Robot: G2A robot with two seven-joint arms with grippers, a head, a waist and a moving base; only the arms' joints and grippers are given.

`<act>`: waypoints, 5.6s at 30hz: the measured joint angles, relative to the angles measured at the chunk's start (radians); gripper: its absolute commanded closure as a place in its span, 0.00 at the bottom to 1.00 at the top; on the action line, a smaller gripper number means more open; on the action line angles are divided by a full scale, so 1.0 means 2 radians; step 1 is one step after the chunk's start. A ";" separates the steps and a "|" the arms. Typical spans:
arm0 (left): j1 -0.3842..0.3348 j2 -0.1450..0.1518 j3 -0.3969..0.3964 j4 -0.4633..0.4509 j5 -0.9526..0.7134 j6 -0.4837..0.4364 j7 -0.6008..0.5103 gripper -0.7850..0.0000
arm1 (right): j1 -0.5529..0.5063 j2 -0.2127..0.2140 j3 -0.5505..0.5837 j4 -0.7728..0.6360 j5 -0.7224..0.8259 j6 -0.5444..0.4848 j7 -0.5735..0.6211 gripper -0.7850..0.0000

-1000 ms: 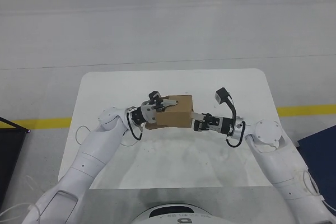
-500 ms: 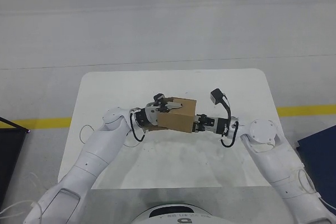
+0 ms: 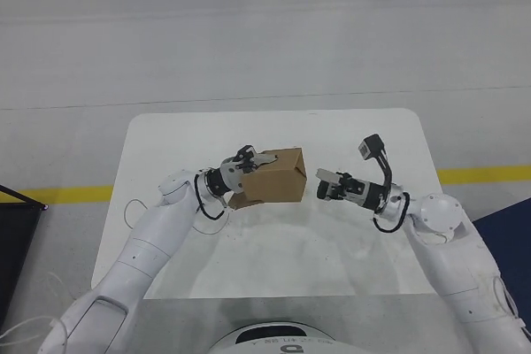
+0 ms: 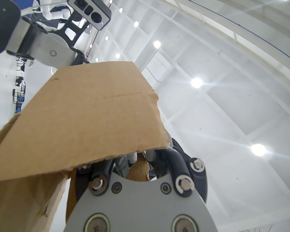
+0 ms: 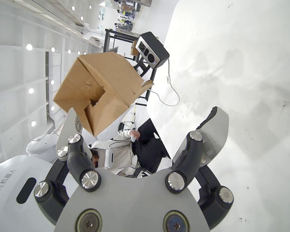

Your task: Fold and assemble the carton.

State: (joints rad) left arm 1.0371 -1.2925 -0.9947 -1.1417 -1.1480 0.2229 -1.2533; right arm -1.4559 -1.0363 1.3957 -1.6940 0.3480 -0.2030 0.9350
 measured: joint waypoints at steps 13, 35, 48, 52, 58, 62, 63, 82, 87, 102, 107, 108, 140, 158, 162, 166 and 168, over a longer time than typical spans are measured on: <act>0.021 -0.011 -0.003 -0.012 -0.133 0.056 -0.041 1.00 | -0.056 0.002 0.078 -0.003 0.148 -0.113 0.008 0.00; -0.024 0.044 0.193 -0.148 -0.351 0.129 -0.043 1.00 | -0.065 -0.001 0.087 -0.005 0.162 -0.125 0.012 0.00; -0.063 0.077 0.253 -0.130 -0.380 0.081 -0.091 1.00 | -0.068 -0.001 0.090 -0.007 0.165 -0.126 0.015 0.00; -0.063 0.077 0.253 -0.130 -0.380 0.081 -0.091 1.00 | -0.068 -0.001 0.090 -0.007 0.165 -0.126 0.015 0.00; -0.063 0.077 0.253 -0.130 -0.380 0.081 -0.091 1.00 | -0.068 -0.001 0.090 -0.007 0.165 -0.126 0.015 0.00; -0.063 0.077 0.253 -0.130 -0.380 0.081 -0.091 1.00 | -0.068 -0.001 0.090 -0.007 0.165 -0.126 0.015 0.00; -0.063 0.077 0.253 -0.130 -0.380 0.081 -0.091 1.00 | -0.068 -0.001 0.090 -0.007 0.165 -0.126 0.015 0.00; -0.129 0.125 0.177 -0.129 0.033 0.115 0.158 1.00 | -0.068 -0.001 0.090 -0.007 0.165 -0.126 0.015 0.00; -0.171 0.156 0.176 -0.242 0.255 0.252 0.171 1.00 | -0.068 -0.001 0.090 -0.007 0.165 -0.126 0.015 0.00; -0.268 0.137 0.370 -0.306 0.725 0.217 0.156 0.89 | -0.068 -0.001 0.090 -0.007 0.165 -0.126 0.015 0.00; -0.268 0.105 0.363 -0.246 0.668 0.158 0.166 0.00 | -0.068 -0.001 0.090 -0.007 0.165 -0.126 0.015 0.00; -0.270 0.098 0.363 -0.234 0.664 0.155 0.165 0.00 | -0.068 -0.001 0.090 -0.007 0.165 -0.126 0.015 0.00; 0.111 0.247 0.071 -0.455 0.758 0.165 0.139 0.00 | -0.004 -0.012 0.002 0.039 0.010 -0.117 -0.057 0.00; 0.085 0.197 0.103 -0.345 0.667 0.184 0.278 0.00 | 0.081 -0.037 -0.121 0.148 -0.117 -0.203 -0.121 0.00; 0.098 0.204 0.072 -0.380 0.663 0.177 0.284 0.00 | 0.085 -0.039 -0.128 0.153 -0.113 -0.207 -0.128 0.00; 0.123 0.213 0.051 -0.400 0.689 0.152 0.277 0.00 | 0.086 -0.040 -0.126 0.158 -0.104 -0.213 -0.138 0.00; 0.132 0.215 0.051 -0.394 0.697 0.145 0.270 0.06 | 0.089 -0.041 -0.126 0.166 -0.104 -0.219 -0.148 0.00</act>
State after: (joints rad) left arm 1.3003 -0.8632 -0.8925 -1.9307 0.2459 0.5128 -0.7130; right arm -1.2786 -1.1182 1.1438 -1.3618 0.1403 -0.6414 0.6399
